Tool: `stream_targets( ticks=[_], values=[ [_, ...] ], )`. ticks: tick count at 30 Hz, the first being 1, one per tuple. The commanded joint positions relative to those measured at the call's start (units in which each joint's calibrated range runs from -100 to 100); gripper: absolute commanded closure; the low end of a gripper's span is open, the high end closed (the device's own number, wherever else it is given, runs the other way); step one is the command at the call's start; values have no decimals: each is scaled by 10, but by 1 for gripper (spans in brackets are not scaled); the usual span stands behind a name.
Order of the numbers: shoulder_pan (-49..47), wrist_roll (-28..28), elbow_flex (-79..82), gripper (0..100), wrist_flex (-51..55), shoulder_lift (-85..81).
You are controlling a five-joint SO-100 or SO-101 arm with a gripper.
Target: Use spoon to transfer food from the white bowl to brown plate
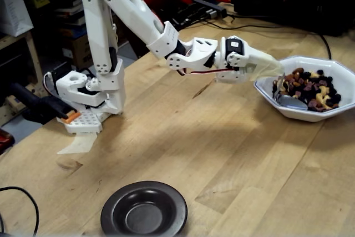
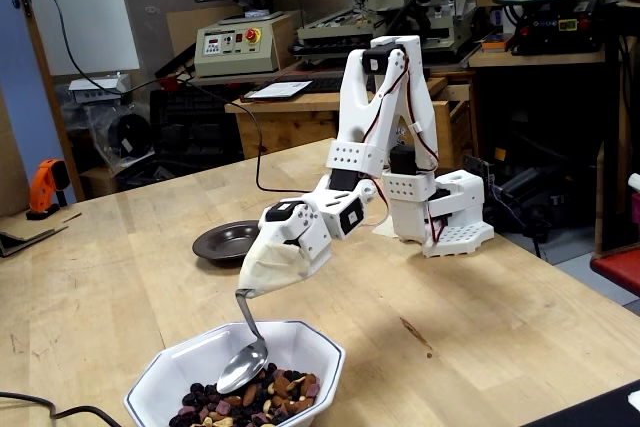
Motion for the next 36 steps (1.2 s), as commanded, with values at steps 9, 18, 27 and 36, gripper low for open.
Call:
stream_targets(
  ticks=[9, 18, 27, 36],
  values=[
    [3, 0, -13, 96, -126, 58],
    [2, 7, -15, 96, -212, 122],
    [2, 62, -15, 96, -219, 128],
    [1, 137, -14, 96, -219, 129]
  ],
)
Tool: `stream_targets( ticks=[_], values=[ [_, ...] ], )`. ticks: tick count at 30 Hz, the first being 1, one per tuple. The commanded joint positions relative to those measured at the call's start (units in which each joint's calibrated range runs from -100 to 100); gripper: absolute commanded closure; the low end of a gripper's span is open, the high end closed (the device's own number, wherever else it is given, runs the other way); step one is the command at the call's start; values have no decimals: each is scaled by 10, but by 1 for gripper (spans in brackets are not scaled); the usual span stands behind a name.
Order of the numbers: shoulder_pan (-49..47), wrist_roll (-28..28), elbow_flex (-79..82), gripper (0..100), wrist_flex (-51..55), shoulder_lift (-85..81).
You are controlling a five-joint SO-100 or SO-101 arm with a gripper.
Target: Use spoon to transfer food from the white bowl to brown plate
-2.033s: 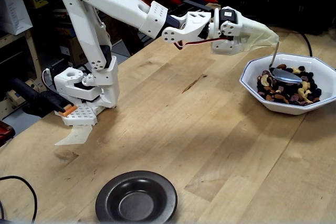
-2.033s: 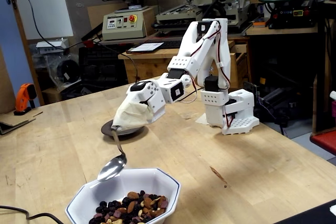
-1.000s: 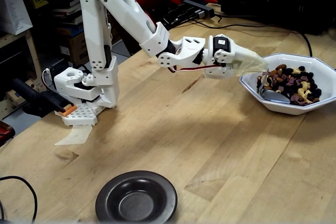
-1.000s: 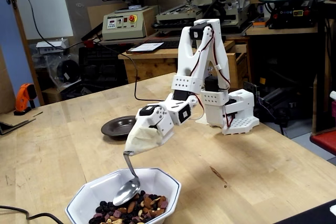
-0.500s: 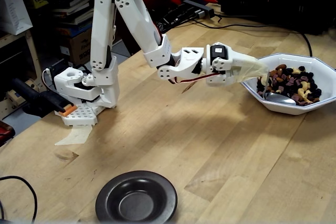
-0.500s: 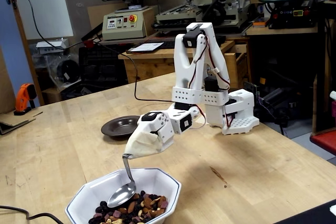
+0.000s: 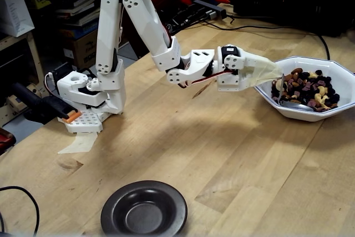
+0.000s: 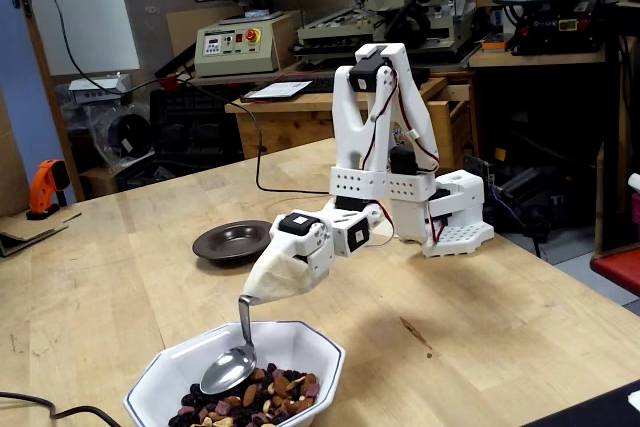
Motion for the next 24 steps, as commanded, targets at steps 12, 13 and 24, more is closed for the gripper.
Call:
stream_targets(
  ticks=[12, 13, 24],
  values=[
    [-30, 137, -6, 96, -10, -3],
    [-32, 142, -6, 96, -10, -3],
    [-36, 168, -2, 96, -7, -4]
  ],
)
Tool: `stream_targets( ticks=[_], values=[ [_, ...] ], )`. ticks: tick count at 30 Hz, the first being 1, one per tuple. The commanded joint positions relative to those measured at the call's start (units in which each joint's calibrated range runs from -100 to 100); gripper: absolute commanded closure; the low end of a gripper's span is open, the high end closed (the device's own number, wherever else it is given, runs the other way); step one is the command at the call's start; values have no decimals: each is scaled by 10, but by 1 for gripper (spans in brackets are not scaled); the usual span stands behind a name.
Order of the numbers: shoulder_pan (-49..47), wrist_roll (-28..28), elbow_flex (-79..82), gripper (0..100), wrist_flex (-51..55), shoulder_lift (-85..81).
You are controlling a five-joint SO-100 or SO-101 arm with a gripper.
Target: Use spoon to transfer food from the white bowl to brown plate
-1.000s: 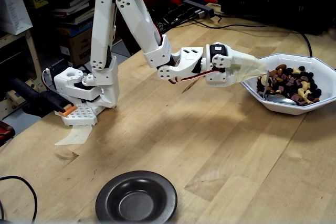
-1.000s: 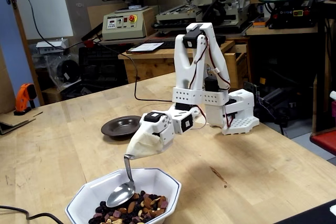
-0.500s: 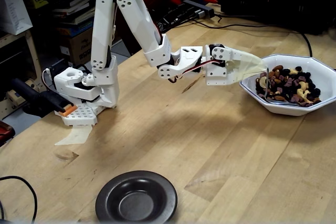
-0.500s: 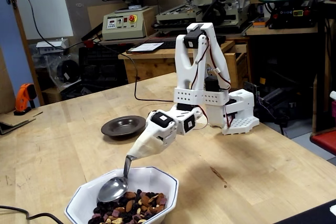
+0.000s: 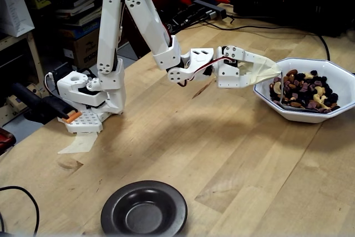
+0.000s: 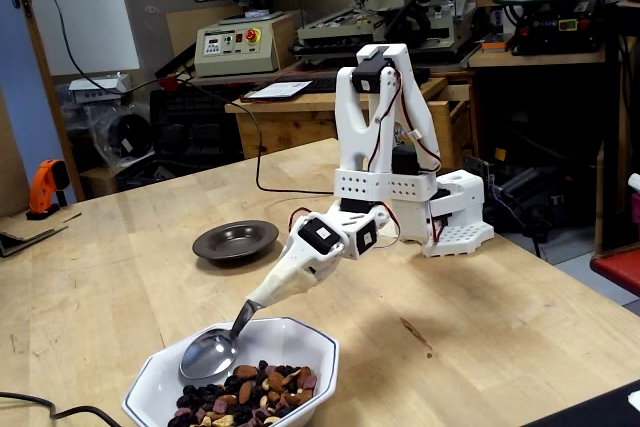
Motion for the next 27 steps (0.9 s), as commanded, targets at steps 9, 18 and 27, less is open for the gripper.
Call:
stream_targets(
  ticks=[9, 18, 27],
  values=[
    [-18, 3, 71, 96, -9, -17],
    [-48, 2, 57, 96, -6, -8],
    [-55, 2, 18, 96, -3, -8]
  ],
)
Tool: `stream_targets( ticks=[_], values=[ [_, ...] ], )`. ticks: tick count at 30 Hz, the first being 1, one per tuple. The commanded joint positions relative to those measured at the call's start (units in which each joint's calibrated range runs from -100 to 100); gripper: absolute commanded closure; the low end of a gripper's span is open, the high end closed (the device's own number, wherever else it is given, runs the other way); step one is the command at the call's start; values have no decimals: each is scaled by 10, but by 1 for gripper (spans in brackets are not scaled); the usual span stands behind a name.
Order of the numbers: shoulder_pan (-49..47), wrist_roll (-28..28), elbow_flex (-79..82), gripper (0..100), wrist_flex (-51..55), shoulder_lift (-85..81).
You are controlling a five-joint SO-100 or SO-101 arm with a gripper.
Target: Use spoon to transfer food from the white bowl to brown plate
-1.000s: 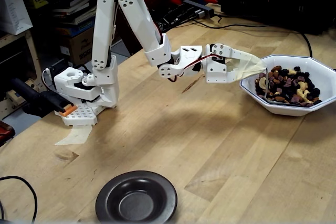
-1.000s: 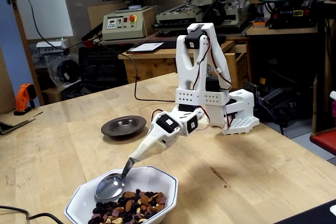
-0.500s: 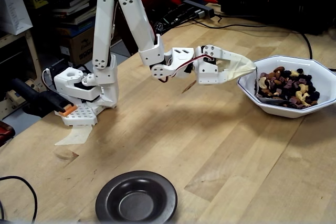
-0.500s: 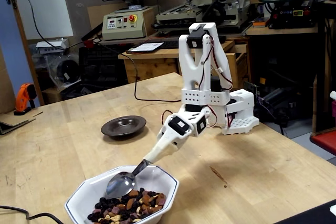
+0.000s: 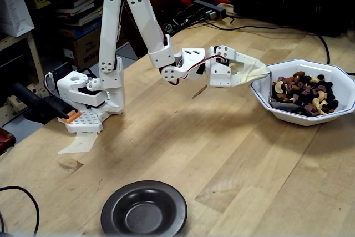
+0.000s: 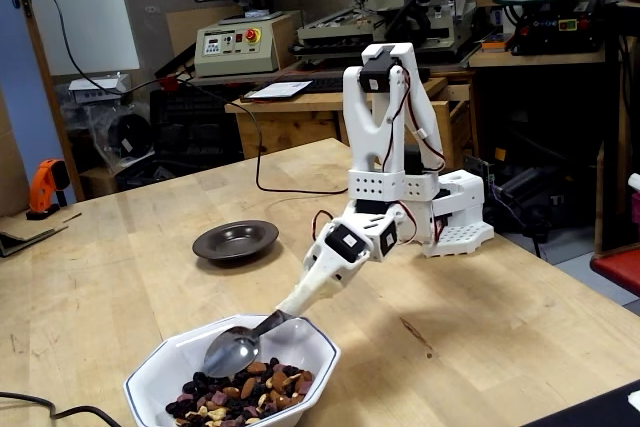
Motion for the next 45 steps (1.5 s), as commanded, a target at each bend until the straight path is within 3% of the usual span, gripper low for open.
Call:
stream_targets(
  ticks=[1, 16, 45],
  values=[
    [-6, -1, -44, 96, 3, -6],
    [-36, -45, -92, 96, -1, -6],
    [27, 7, -93, 96, 3, -6]
  ],
)
